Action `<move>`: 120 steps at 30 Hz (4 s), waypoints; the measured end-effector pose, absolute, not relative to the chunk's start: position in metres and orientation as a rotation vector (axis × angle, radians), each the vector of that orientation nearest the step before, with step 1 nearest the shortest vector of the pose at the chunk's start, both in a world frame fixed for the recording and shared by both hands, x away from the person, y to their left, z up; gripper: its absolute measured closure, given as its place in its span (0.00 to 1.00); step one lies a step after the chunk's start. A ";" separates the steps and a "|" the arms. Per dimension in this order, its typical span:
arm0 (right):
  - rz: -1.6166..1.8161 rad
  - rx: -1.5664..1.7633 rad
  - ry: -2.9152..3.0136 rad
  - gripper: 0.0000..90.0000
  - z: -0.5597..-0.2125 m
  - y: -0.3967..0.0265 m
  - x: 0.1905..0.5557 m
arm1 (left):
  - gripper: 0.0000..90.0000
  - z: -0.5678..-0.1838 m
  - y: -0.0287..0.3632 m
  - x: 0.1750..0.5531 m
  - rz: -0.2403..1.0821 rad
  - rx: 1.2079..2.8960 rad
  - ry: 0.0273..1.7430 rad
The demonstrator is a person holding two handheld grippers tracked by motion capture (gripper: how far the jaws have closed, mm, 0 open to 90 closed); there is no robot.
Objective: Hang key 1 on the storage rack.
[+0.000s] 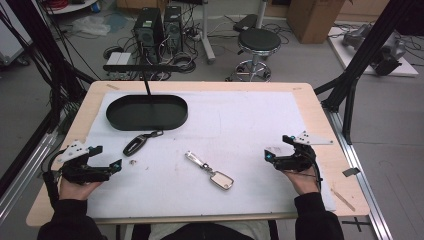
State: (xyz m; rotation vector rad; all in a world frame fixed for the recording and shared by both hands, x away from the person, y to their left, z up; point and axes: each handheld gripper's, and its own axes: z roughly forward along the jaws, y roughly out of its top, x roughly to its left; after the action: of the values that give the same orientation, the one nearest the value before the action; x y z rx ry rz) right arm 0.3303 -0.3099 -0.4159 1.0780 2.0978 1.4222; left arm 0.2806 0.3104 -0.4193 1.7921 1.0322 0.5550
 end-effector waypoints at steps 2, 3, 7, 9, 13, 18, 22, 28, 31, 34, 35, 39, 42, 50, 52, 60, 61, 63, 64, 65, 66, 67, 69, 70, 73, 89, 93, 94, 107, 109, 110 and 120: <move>1.409 1.076 2.109 0.01 -0.417 -0.310 0.332 | 0.09 -0.420 0.310 0.281 0.554 1.793 1.036; 1.406 1.082 2.116 0.02 -0.418 -0.309 0.332 | 0.09 -0.420 0.310 0.281 0.552 1.797 1.036; 1.400 1.082 2.120 0.02 -0.418 -0.308 0.332 | 0.09 -0.420 0.309 0.281 0.556 1.794 1.035; 1.396 1.090 2.121 0.02 -0.418 -0.308 0.331 | 0.09 -0.420 0.309 0.281 0.557 1.797 1.034; 1.391 1.082 2.122 0.02 -0.418 -0.308 0.332 | 0.09 -0.420 0.309 0.281 0.558 1.800 1.034; 1.389 1.087 2.128 0.02 -0.418 -0.307 0.332 | 0.09 -0.420 0.309 0.281 0.557 1.800 1.034; 1.382 1.089 2.139 0.02 -0.419 -0.305 0.332 | 0.09 -0.420 0.309 0.281 0.556 1.801 1.035; 1.367 1.092 2.164 0.02 -0.421 -0.301 0.335 | 0.09 -0.420 0.310 0.281 0.556 1.798 1.039; 1.358 1.074 2.188 0.02 -0.418 -0.294 0.336 | 0.09 -0.420 0.310 0.281 0.557 1.802 1.037; 1.357 1.052 2.199 0.02 -0.415 -0.286 0.337 | 0.09 -0.420 0.309 0.281 0.556 1.804 1.040; 1.357 1.052 2.199 0.02 -0.415 -0.286 0.337 | 0.09 -0.420 0.309 0.281 0.554 1.804 1.038; 1.323 1.023 2.248 0.02 -0.412 -0.271 0.339 | 0.09 -0.420 0.309 0.281 0.554 1.806 1.037; 1.320 1.017 2.260 0.02 -0.412 -0.268 0.340 | 0.09 -0.420 0.309 0.281 0.554 1.805 1.036; 1.293 0.981 2.325 0.02 -0.408 -0.249 0.342 | 0.09 -0.421 0.309 0.281 0.549 1.807 1.037; 1.284 0.966 2.340 0.02 -0.407 -0.244 0.343 | 0.09 -0.421 0.309 0.281 0.550 1.811 1.037; 1.256 0.928 2.404 0.02 -0.407 -0.224 0.346 | 0.09 -0.422 0.308 0.282 0.545 1.817 1.036; 1.253 0.928 2.408 0.02 -0.407 -0.222 0.346 | 0.09 -0.422 0.308 0.282 0.545 1.817 1.036; 1.246 0.912 2.423 0.02 -0.408 -0.217 0.347 | 0.09 -0.422 0.308 0.282 0.544 1.819 1.034; 1.246 0.912 2.423 0.02 -0.408 -0.217 0.347 | 0.09 -0.422 0.308 0.282 0.544 1.820 1.034; 1.243 0.912 2.430 0.02 -0.408 -0.215 0.347 | 0.09 -0.422 0.308 0.282 0.544 1.822 1.033; 1.243 0.908 2.434 0.02 -0.408 -0.211 0.347 | 0.09 -0.422 0.308 0.283 0.544 1.823 1.033; 1.240 0.905 2.443 0.02 -0.407 -0.209 0.347 | 0.09 -0.422 0.308 0.283 0.545 1.824 1.032; 1.234 0.894 2.459 0.02 -0.406 -0.202 0.347 | 0.09 -0.423 0.308 0.283 0.544 1.824 1.033; 1.233 0.880 2.467 0.02 -0.406 -0.198 0.347 | 0.09 -0.423 0.308 0.283 0.544 1.821 1.036; 1.199 0.874 2.490 0.02 -0.407 -0.187 0.348 | 0.09 -0.423 0.308 0.283 0.545 1.820 1.035; 1.107 0.805 2.636 0.02 -0.419 -0.140 0.348 | 0.09 -0.423 0.308 0.284 0.543 1.830 1.036; 1.090 0.786 2.661 0.02 -0.422 -0.130 0.346 | 0.09 -0.423 0.308 0.284 0.543 1.829 1.036; 1.090 0.786 2.661 0.02 -0.422 -0.130 0.346 | 0.09 -0.423 0.308 0.284 0.543 1.828 1.036; 0.892 0.835 2.796 0.11 -0.437 -0.104 0.341 | 0.09 -0.423 0.308 0.284 0.537 1.828 1.038; 0.876 0.835 2.787 0.17 -0.436 -0.104 0.339 | 0.09 -0.423 0.308 0.284 0.539 1.828 1.039; 0.863 0.844 2.769 0.24 -0.433 -0.105 0.337 | 0.09 -0.423 0.308 0.284 0.538 1.827 1.039; 0.855 0.810 2.732 0.41 -0.432 -0.100 0.333 | 0.09 -0.424 0.308 0.285 0.540 1.830 1.037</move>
State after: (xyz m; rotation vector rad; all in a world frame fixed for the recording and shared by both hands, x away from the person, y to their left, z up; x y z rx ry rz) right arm 0.3328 -0.0997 -0.4321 0.8102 2.7323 0.8547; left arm 0.2846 0.3082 -0.4237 1.8295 1.0368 0.5403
